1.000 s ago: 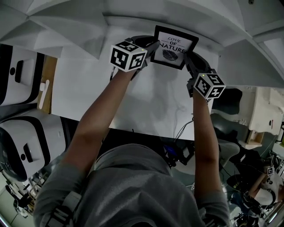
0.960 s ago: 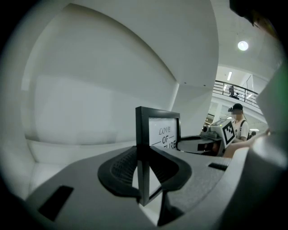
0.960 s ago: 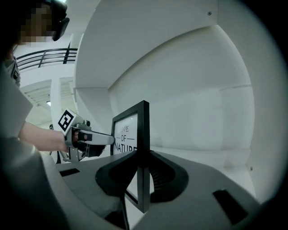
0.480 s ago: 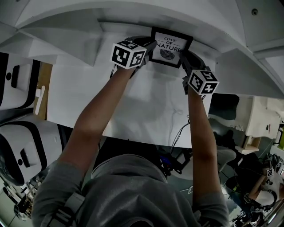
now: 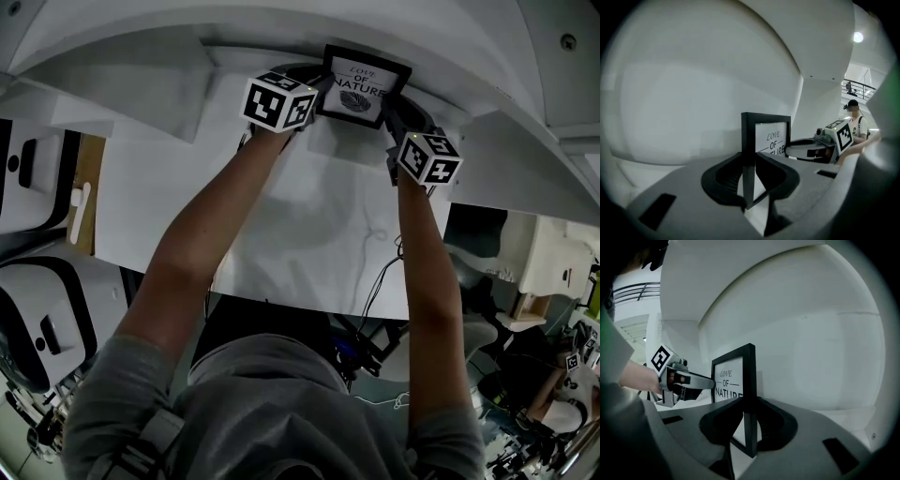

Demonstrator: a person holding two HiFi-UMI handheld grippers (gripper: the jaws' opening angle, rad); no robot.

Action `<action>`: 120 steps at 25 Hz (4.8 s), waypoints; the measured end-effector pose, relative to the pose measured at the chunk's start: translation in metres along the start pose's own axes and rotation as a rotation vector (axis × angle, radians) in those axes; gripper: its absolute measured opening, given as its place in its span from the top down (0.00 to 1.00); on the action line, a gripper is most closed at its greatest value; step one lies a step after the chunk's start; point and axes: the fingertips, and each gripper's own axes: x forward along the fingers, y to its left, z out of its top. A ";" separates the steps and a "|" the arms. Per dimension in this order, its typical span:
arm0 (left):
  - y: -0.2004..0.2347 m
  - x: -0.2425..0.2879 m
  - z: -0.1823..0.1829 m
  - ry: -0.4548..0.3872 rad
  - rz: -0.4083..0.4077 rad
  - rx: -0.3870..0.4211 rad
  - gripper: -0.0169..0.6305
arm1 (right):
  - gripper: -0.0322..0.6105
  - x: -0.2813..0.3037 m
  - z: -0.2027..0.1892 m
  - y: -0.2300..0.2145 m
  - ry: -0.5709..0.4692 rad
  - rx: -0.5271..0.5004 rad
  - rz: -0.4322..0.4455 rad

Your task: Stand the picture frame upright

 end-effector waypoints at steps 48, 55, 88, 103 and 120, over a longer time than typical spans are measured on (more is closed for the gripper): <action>0.036 0.009 0.038 -0.054 0.199 0.124 0.85 | 0.76 0.031 0.025 -0.039 -0.058 -0.012 -0.137; 0.030 -0.002 0.030 -0.085 0.196 0.115 0.94 | 0.84 0.022 0.024 -0.030 -0.058 -0.024 -0.138; 0.002 -0.060 0.013 -0.076 0.116 0.020 0.96 | 0.91 -0.025 0.043 0.017 -0.063 0.043 -0.074; -0.026 -0.107 0.024 -0.127 0.071 0.071 0.96 | 0.91 -0.098 0.055 0.011 -0.138 0.113 -0.098; -0.102 -0.191 0.011 -0.257 -0.001 -0.051 0.96 | 0.91 -0.194 0.073 0.081 -0.205 0.160 -0.032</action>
